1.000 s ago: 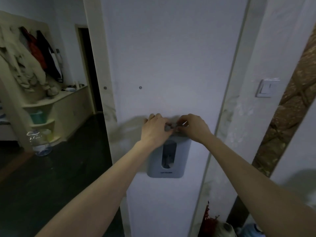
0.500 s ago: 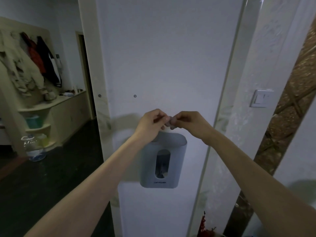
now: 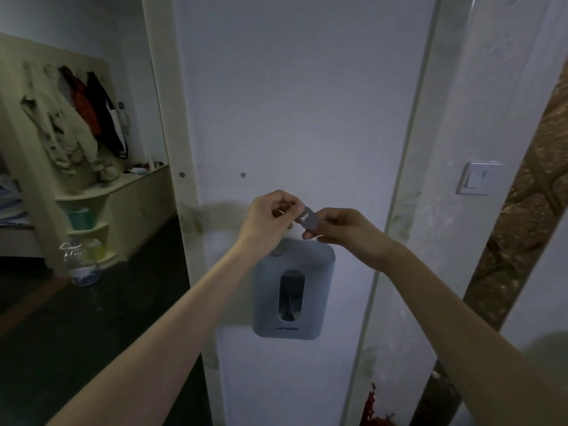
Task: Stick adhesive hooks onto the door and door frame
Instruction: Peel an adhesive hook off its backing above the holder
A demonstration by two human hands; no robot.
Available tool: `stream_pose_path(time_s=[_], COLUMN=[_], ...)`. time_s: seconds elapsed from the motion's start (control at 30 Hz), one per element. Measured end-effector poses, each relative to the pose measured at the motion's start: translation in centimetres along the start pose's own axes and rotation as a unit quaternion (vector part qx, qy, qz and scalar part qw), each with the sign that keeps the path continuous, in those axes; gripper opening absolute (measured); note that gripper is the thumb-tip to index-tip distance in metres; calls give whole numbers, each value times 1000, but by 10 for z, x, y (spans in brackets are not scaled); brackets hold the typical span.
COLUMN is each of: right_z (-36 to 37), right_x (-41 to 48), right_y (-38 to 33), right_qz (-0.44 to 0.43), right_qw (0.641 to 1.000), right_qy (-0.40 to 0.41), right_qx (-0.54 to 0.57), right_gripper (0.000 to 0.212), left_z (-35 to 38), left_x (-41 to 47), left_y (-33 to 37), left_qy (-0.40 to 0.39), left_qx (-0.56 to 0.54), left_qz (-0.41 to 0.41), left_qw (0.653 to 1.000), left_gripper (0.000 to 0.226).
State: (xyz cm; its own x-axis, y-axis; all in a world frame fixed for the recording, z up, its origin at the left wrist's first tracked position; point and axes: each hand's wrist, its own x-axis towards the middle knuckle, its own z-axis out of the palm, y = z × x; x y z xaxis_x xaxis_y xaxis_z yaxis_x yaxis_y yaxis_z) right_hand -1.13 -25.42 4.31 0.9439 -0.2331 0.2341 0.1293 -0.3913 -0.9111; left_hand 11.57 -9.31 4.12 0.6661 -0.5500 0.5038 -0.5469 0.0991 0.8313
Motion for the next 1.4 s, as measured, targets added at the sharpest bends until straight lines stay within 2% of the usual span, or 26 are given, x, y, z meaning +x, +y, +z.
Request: stream_pose_path(time_s=[0.07,0.17,0.27,0.37,0.43,0.6,0.83,0.97,1.13,1.23,1.4], right_z=[1,4,8,11,12,13,8,8,8,9,10], right_x=[-2,-6,-8,-9,-8,-13,-16,-15,-14,-13,-13], right_y=[6,12,18,25,27,28,28,29,30,30,31], right_qz=[-4,-10,-22,-37,-45,-39,-34,-27,-35,-34,-39], right_qw=[1000,999,997,996,994,994,994,993,992,991,990], right_qy=[7,22,38,49,54,59,63,69,95,104,118], right_qx=[13,36,55,72,84,89,85,93,76,72,64], right_gripper=[14,14,15,15,18,20,22,20,21,23,24], left_z=[3,5,4,4,5,6,10,13,21,27,33], left_x=[-5,-13,-18,-22,-23,-21,-19,-20,-24,-26,-27], left_y=[0,2,6,11,11,11,14,13,9,8,8], left_qy=[-3,12,38,12,-4,-1,1,25,88,96,96], left_qx=[22,133,266,338,378,408,409,438,402,378,372], left_qz=[29,86,191,263,285,309,320,318,218,174,137], left_qw=[999,987,944,903,881,859,855,840,885,904,913], left_gripper=[2,15,16,14,22,23,22,25,33,40,41])
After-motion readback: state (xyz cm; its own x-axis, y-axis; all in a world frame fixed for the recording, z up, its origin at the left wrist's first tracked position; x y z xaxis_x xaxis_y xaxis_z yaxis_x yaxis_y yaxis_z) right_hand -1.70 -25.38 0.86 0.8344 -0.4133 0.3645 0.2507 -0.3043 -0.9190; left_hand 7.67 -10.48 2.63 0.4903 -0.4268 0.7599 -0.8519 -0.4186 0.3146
